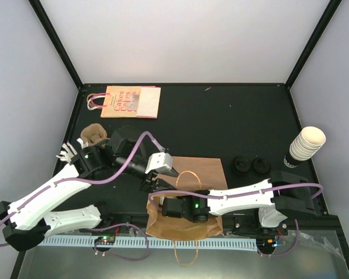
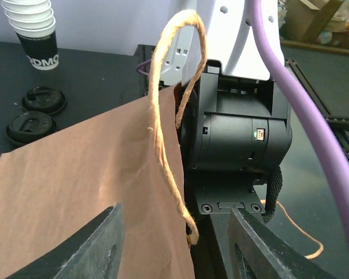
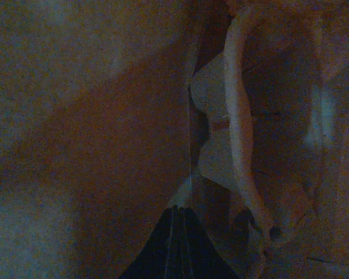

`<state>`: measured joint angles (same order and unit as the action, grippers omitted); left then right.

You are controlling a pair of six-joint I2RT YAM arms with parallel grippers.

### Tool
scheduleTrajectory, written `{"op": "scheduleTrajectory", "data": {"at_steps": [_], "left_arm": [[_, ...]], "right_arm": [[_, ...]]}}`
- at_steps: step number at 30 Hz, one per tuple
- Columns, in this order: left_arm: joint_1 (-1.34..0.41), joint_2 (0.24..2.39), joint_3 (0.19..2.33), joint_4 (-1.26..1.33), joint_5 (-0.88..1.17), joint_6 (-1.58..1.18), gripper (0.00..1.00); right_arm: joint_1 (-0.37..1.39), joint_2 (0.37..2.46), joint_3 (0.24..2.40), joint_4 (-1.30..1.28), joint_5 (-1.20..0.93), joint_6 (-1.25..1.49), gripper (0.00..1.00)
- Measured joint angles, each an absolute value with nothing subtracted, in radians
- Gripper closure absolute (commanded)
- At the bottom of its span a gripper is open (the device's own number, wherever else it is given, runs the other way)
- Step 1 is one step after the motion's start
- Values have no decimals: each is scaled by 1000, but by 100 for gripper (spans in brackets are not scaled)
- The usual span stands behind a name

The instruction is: Pack the takeout coffee

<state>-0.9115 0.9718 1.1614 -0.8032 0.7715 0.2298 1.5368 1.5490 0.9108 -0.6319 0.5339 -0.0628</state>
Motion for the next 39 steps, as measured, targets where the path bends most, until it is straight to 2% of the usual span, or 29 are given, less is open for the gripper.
{"op": "scheduleTrajectory", "data": {"at_steps": [7, 10, 11, 25, 35, 39], "left_arm": [[-946, 1034, 1169, -809, 768, 259, 79], [-962, 1048, 1182, -815, 765, 265, 97], [-968, 1050, 1186, -818, 765, 263, 98], [-1010, 1020, 1225, -827, 641, 290, 98], [-1010, 987, 1227, -795, 606, 297, 98], [-1010, 986, 1219, -786, 606, 297, 98]], "right_arm": [[1537, 1549, 911, -632, 531, -66, 99], [1537, 1549, 911, -632, 531, -65, 99], [1537, 1549, 911, -632, 531, -65, 99], [1555, 1549, 912, -638, 586, -62, 99], [1577, 1547, 915, -647, 799, -20, 99], [1578, 1530, 916, -646, 810, -22, 98]]}}
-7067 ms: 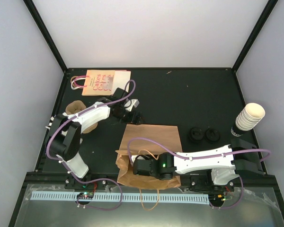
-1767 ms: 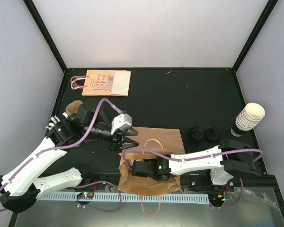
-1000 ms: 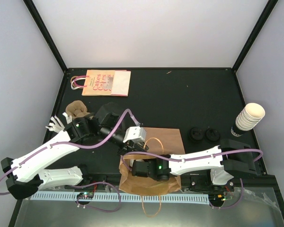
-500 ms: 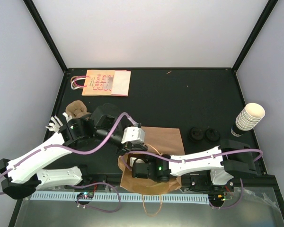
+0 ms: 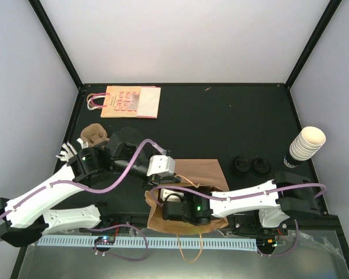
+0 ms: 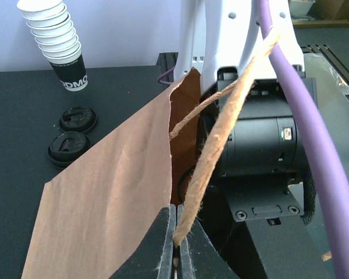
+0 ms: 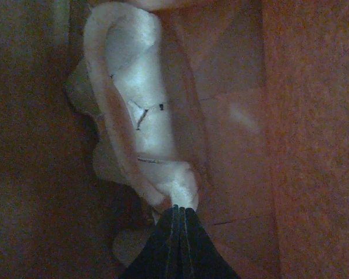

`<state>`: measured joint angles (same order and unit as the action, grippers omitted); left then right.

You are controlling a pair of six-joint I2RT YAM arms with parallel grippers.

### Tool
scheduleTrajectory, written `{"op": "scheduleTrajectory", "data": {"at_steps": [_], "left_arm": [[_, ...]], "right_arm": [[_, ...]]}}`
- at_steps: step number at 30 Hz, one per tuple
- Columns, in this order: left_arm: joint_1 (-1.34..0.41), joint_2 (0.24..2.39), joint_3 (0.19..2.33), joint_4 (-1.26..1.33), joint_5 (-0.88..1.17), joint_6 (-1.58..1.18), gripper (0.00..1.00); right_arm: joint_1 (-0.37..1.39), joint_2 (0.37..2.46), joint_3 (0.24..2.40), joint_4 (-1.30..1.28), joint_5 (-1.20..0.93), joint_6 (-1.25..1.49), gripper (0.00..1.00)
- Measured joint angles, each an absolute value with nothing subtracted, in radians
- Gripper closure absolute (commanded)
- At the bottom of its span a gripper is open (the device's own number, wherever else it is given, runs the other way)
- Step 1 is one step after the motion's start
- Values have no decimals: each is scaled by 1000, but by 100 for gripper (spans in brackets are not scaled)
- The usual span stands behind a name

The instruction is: Pack the takeout coffee

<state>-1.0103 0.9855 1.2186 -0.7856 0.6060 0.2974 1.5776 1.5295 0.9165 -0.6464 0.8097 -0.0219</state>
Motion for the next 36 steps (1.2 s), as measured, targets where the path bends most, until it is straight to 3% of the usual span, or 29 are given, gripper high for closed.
{"op": "scheduleTrajectory", "data": {"at_steps": [11, 23, 36], "left_arm": [[-1023, 966, 1186, -753, 602, 297, 98], [-1036, 896, 1183, -690, 456, 320, 98], [-1050, 837, 1122, -660, 439, 334, 99]], "right_arm": [[1584, 1505, 925, -653, 628, -21, 99], [1671, 1596, 959, -657, 651, 10, 99], [1671, 1673, 959, -626, 641, 36, 99]]}}
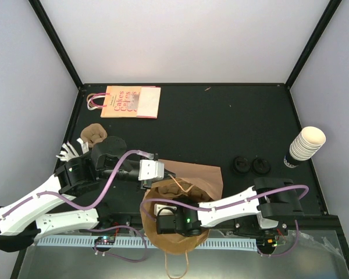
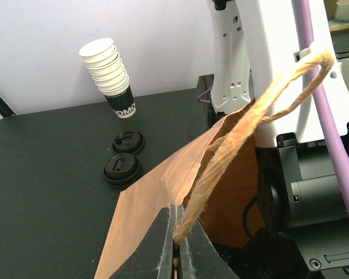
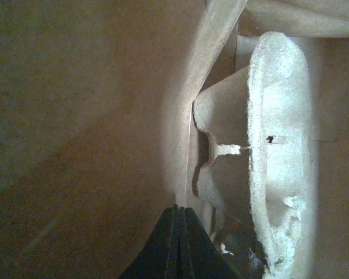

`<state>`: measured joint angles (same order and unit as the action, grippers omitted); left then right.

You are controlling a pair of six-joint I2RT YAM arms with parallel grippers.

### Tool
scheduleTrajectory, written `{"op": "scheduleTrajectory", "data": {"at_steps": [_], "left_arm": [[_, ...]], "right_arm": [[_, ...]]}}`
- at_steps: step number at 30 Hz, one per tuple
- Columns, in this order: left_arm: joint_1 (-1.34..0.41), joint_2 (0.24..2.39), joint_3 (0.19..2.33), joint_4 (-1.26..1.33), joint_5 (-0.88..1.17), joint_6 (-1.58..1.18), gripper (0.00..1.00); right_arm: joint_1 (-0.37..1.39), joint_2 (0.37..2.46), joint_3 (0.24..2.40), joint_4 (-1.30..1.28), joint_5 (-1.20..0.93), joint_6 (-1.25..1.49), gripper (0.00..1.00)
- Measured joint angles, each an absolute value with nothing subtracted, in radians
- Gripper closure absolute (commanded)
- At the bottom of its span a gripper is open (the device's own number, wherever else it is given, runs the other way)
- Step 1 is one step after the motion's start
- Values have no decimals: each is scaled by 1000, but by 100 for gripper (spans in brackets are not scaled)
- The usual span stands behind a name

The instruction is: Pack the takeout coffee

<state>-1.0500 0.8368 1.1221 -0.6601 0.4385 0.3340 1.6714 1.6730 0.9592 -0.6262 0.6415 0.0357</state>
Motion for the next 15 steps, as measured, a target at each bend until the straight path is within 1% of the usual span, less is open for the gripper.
{"op": "scheduleTrajectory", "data": {"at_steps": [8, 15], "left_arm": [[-1061, 837, 1112, -632, 438, 334, 98], [-1076, 837, 1103, -620, 442, 334, 98]], "right_arm": [[1671, 1640, 955, -627, 649, 36, 99], [1671, 1598, 971, -653, 718, 41, 99]]}}
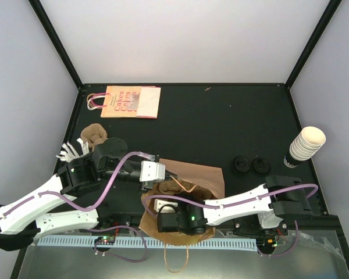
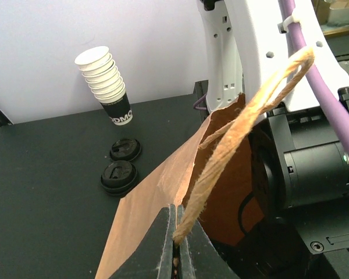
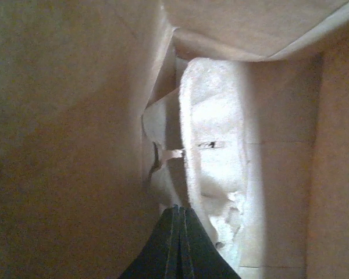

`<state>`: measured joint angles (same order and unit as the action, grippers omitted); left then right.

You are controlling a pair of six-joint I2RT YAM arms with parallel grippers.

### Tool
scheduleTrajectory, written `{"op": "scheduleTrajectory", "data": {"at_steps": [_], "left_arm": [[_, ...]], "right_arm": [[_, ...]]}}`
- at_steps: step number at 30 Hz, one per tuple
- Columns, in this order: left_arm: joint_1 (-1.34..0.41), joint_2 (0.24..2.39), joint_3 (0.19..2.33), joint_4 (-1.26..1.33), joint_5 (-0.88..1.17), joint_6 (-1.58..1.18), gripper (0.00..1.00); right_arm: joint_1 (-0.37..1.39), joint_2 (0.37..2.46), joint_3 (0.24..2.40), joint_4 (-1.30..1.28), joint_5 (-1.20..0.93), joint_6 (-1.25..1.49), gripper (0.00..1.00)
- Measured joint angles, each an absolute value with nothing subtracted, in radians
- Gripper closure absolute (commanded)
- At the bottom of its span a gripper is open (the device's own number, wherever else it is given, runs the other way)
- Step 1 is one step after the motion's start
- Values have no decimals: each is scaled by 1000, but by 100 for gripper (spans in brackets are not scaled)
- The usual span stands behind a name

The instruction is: Pack the takeout coffee

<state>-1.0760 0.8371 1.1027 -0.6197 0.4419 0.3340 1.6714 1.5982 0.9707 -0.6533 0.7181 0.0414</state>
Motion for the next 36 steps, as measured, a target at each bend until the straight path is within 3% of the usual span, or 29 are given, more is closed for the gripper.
{"op": "scheduleTrajectory", "data": {"at_steps": [20, 36], "left_arm": [[-1096, 839, 1101, -619, 442, 334, 98], [-1109, 840, 1101, -619, 442, 334, 99]], "right_arm": [[1672, 1596, 988, -714, 960, 111, 99], [1631, 1622, 979, -668, 798, 85, 99]]}}
